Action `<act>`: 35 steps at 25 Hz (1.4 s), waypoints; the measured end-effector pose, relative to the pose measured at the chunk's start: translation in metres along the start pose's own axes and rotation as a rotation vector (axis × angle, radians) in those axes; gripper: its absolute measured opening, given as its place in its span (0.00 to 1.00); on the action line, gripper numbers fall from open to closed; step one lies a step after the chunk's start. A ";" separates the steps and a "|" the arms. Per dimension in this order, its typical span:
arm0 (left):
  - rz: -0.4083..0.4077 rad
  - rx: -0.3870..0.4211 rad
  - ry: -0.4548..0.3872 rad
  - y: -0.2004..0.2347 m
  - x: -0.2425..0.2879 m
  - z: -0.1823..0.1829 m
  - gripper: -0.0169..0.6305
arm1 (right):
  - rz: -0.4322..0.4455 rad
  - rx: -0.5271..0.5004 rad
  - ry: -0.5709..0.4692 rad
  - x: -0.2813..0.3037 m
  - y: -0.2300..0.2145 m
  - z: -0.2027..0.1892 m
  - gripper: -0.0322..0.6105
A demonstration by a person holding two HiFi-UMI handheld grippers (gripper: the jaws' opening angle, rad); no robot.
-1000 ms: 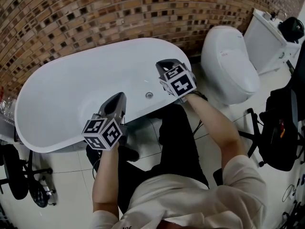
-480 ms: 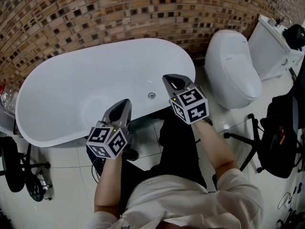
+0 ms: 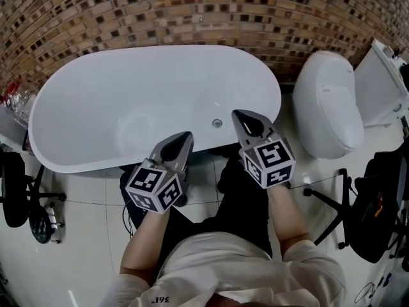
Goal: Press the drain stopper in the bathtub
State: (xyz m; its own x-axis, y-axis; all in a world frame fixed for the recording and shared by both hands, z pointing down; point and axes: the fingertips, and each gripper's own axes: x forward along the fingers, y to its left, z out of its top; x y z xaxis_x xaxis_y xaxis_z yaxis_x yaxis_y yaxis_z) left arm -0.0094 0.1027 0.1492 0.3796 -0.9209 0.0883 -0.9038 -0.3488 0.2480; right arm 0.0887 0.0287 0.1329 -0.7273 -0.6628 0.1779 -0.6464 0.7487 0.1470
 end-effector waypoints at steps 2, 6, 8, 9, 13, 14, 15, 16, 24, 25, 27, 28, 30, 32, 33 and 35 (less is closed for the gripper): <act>0.002 -0.004 0.001 0.001 -0.003 -0.002 0.04 | 0.015 0.011 -0.003 0.003 0.005 -0.002 0.07; 0.006 -0.011 0.008 -0.002 -0.004 -0.006 0.04 | 0.049 0.035 0.001 0.007 0.009 -0.008 0.07; 0.007 -0.010 0.012 -0.003 -0.004 -0.008 0.04 | 0.044 0.032 0.003 0.007 0.007 -0.010 0.07; 0.008 -0.011 0.013 -0.003 -0.004 -0.008 0.04 | 0.042 0.031 0.004 0.006 0.006 -0.010 0.07; 0.008 -0.011 0.012 -0.004 -0.006 -0.008 0.04 | 0.048 0.011 0.001 0.006 0.010 -0.008 0.07; 0.007 -0.011 0.011 -0.005 -0.006 -0.008 0.04 | 0.050 0.000 0.002 0.006 0.011 -0.008 0.07; 0.007 -0.011 0.009 -0.006 -0.006 -0.008 0.04 | 0.051 -0.011 0.003 0.005 0.012 -0.008 0.07; 0.006 -0.010 0.008 -0.007 -0.006 -0.008 0.04 | 0.051 -0.020 0.003 0.005 0.013 -0.007 0.07; 0.006 -0.018 -0.004 -0.012 -0.013 -0.008 0.04 | 0.055 -0.049 -0.008 0.002 0.016 0.000 0.07; 0.007 -0.018 -0.007 -0.012 -0.014 -0.008 0.04 | 0.055 -0.049 -0.011 0.001 0.016 0.001 0.07; 0.007 -0.020 -0.012 -0.014 -0.015 -0.007 0.04 | 0.052 -0.054 -0.014 0.000 0.014 0.002 0.08; 0.005 -0.022 -0.013 -0.014 -0.015 -0.008 0.04 | 0.051 -0.057 -0.015 0.000 0.014 0.002 0.07; 0.003 -0.025 -0.014 -0.016 -0.016 -0.009 0.04 | 0.050 -0.058 -0.015 -0.001 0.014 0.002 0.07; 0.001 -0.029 -0.015 -0.016 -0.017 -0.010 0.04 | 0.047 -0.056 -0.019 -0.001 0.014 0.005 0.07; 0.000 -0.031 -0.015 -0.016 -0.017 -0.010 0.04 | 0.045 -0.057 -0.020 -0.001 0.013 0.005 0.07; 0.000 -0.033 -0.015 -0.016 -0.018 -0.011 0.04 | 0.041 -0.060 -0.022 -0.001 0.012 0.005 0.08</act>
